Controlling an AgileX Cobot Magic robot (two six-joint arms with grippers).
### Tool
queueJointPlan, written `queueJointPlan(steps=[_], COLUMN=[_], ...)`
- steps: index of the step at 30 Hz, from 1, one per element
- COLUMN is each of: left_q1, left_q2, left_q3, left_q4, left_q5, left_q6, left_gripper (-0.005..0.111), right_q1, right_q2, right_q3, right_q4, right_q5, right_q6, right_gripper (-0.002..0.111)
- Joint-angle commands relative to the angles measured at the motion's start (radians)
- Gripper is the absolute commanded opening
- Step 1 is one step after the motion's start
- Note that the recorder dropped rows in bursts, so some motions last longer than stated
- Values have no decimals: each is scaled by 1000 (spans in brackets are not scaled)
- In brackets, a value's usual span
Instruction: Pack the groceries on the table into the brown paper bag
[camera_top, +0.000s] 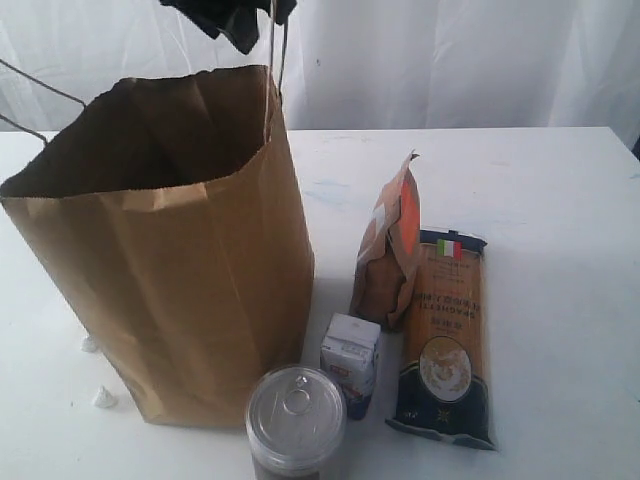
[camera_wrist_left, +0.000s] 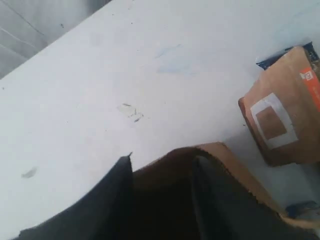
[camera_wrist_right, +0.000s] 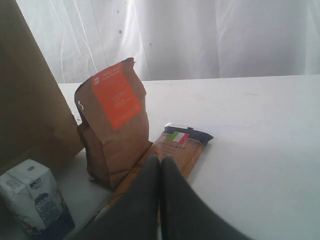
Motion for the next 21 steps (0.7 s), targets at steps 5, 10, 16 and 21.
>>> queueJointPlan(steps=[5, 10, 16, 21], left_q1=[-4, -4, -4, -4], left_q2=[7, 12, 12, -3], left_q3=[10, 89, 148, 148], left_q4=[-104, -104, -104, -100], left_q5=[89, 89, 89, 89], left_q6=[10, 10, 10, 10], left_gripper=[72, 68, 68, 68], right_q1=[-9, -9, -9, -9], right_q2=[-6, -6, -6, -6], right_q3=[6, 6, 6, 6], right_q4=[0, 0, 0, 0], right_q5=[-12, -12, -15, -14], right_q6=[8, 8, 8, 10], right_gripper=[0, 0, 0, 0])
